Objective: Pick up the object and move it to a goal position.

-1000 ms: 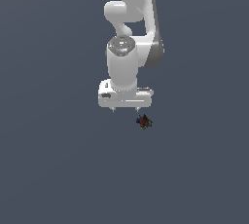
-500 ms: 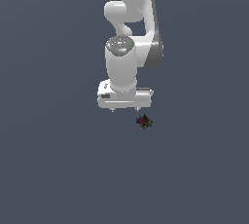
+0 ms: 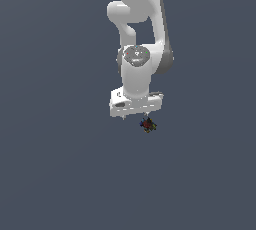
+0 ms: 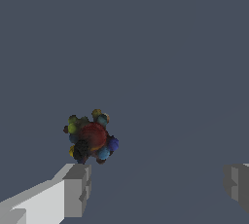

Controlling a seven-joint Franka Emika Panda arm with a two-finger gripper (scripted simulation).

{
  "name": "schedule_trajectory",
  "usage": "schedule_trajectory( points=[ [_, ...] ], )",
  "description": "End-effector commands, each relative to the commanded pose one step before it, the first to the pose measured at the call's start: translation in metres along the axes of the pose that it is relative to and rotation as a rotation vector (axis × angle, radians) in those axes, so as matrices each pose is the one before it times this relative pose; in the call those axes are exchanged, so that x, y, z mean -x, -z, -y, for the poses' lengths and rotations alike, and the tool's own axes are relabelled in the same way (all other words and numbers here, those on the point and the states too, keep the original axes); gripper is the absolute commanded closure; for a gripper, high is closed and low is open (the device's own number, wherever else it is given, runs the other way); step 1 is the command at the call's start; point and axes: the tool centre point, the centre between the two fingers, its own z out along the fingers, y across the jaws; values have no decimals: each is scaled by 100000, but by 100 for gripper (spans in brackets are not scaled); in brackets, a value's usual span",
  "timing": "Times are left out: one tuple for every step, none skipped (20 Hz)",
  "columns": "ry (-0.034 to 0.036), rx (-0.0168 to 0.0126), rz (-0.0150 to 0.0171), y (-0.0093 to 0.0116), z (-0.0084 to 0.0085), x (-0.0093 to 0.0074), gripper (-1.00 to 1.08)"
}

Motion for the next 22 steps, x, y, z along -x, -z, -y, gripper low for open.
schedule_trajectory(
  points=[
    [8021, 698, 382, -1138, 1279, 29, -92],
    [3744, 295, 147, -513, 593, -26, -92],
    [3869, 277, 144, -525, 619, -42, -92],
    [3646, 236, 127, -489, 588, -55, -92],
    [3402, 198, 110, -451, 553, -65, -92],
    [3155, 166, 94, -415, 516, -72, -92],
    [2907, 138, 80, -379, 479, -77, -92],
    [2657, 113, 67, -344, 439, -79, -92],
    [2408, 92, 55, -309, 400, -79, -92],
    [2156, 75, 45, -275, 359, -77, -92],
    [1904, 60, 36, -241, 317, -73, -92],
    [1651, 47, 28, -208, 276, -67, -92],
    [1398, 37, 21, -176, 234, -59, -92],
    [1145, 28, 16, -143, 192, -51, -92],
    [889, 20, 11, -111, 149, -40, -92],
    [636, 14, 8, -79, 107, -30, -92],
    [384, 8, 4, -47, 65, -19, -92],
    [120, 2, 1, -16, 17, -4, -92],
    [-709, -74, 51, 62, -62, 34, -92],
    [0, 0, 0, -38, -2, 2, -92],
    [0, 0, 0, -115, -7, 6, -92],
    [69, 7, -4, -187, 28, -7, -92]
  ],
)
